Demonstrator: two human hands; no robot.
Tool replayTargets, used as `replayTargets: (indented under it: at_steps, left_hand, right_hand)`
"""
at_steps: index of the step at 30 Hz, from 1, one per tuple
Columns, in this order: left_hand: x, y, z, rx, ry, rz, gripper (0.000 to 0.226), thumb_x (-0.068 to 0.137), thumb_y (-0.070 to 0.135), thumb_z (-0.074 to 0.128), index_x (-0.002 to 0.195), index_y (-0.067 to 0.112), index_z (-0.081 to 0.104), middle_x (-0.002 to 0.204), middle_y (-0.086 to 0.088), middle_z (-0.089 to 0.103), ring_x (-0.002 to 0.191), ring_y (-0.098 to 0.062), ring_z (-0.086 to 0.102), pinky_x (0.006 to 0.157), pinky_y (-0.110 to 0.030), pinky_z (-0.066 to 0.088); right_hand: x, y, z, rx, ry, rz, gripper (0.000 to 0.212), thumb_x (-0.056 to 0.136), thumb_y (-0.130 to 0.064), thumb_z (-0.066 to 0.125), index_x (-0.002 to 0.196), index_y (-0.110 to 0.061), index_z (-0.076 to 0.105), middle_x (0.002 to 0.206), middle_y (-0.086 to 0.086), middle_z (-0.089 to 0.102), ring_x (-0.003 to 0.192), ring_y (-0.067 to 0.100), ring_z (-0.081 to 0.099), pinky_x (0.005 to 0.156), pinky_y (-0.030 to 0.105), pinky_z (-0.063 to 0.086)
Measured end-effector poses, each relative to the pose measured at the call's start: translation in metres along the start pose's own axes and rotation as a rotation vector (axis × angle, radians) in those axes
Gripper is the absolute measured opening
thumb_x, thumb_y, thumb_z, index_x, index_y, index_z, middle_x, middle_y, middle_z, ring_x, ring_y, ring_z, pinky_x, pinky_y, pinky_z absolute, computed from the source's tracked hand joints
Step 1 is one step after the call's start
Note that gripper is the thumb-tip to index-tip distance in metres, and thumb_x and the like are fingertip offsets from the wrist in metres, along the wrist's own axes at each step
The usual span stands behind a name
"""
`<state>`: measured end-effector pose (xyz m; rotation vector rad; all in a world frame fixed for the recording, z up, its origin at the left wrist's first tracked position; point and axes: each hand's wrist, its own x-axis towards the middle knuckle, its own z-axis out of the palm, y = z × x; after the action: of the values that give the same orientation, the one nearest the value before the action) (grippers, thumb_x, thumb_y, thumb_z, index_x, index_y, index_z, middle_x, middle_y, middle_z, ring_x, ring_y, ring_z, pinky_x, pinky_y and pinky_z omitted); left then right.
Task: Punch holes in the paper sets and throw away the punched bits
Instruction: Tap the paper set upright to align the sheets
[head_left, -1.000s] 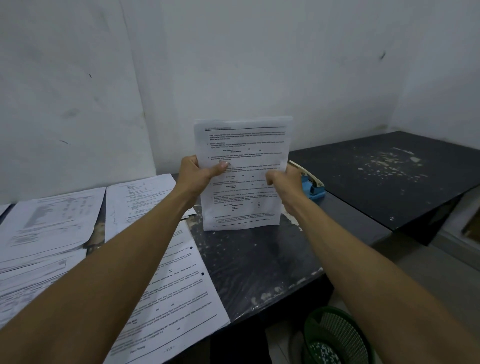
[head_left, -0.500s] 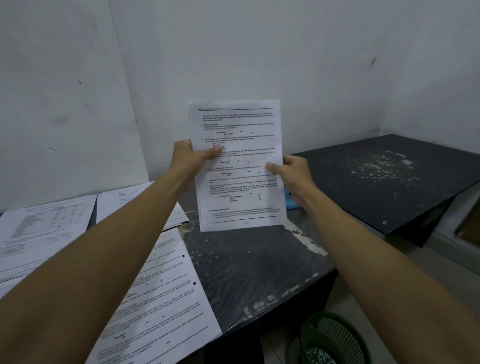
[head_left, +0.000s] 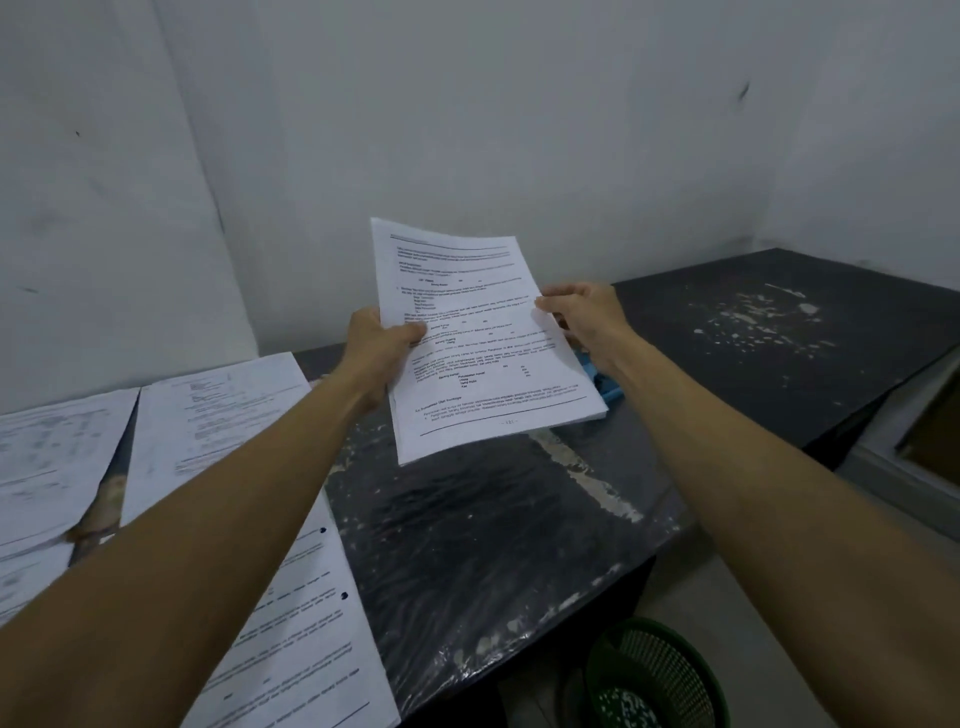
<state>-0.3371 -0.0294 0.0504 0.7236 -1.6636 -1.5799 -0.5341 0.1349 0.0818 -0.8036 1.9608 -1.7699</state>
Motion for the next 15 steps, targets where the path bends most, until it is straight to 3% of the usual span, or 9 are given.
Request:
replayTargets:
  at_steps: [3, 7, 12, 15]
  left_hand:
    - [0.007, -0.02, 0.007, 0.0, 0.04, -0.058, 0.017, 0.09, 0.003, 0.069, 0.093, 0.019, 0.068, 0.082, 0.01, 0.074, 0.07, -0.014, 0.075, 0.053, -0.025, 0.058]
    - [0.015, -0.049, 0.019, 0.056, 0.082, -0.13, 0.019, 0.089, -0.003, 0.066, 0.089, 0.017, 0.068, 0.082, 0.007, 0.07, 0.062, -0.008, 0.072, 0.047, -0.021, 0.055]
    - [0.021, -0.077, 0.035, 0.111, 0.083, -0.208, 0.026, 0.088, -0.004, 0.063, 0.111, 0.008, 0.069, 0.089, 0.002, 0.069, 0.074, -0.017, 0.071, 0.051, -0.026, 0.057]
    - [0.025, -0.087, 0.048, 0.109, 0.078, -0.235, 0.029, 0.088, -0.005, 0.061, 0.115, 0.005, 0.067, 0.094, -0.002, 0.069, 0.077, -0.019, 0.07, 0.054, -0.028, 0.056]
  right_hand:
    - [0.02, 0.008, -0.003, -0.034, 0.095, -0.058, 0.013, 0.085, -0.003, 0.07, 0.095, -0.011, 0.07, 0.095, 0.008, 0.073, 0.082, 0.018, 0.072, 0.062, 0.023, 0.058]
    - [0.044, 0.022, -0.008, -0.293, 0.211, -0.159, 0.015, 0.086, -0.006, 0.068, 0.093, -0.018, 0.073, 0.09, -0.006, 0.072, 0.086, 0.007, 0.066, 0.068, 0.013, 0.049]
    - [0.06, 0.041, -0.013, -0.508, 0.062, -0.085, 0.026, 0.096, -0.019, 0.056, 0.115, -0.018, 0.074, 0.118, -0.004, 0.071, 0.107, 0.012, 0.062, 0.09, 0.025, 0.048]
    - [0.066, 0.045, -0.014, -0.589, -0.016, -0.06, 0.031, 0.1, -0.024, 0.049, 0.118, -0.013, 0.072, 0.126, 0.002, 0.068, 0.117, 0.02, 0.06, 0.102, 0.034, 0.047]
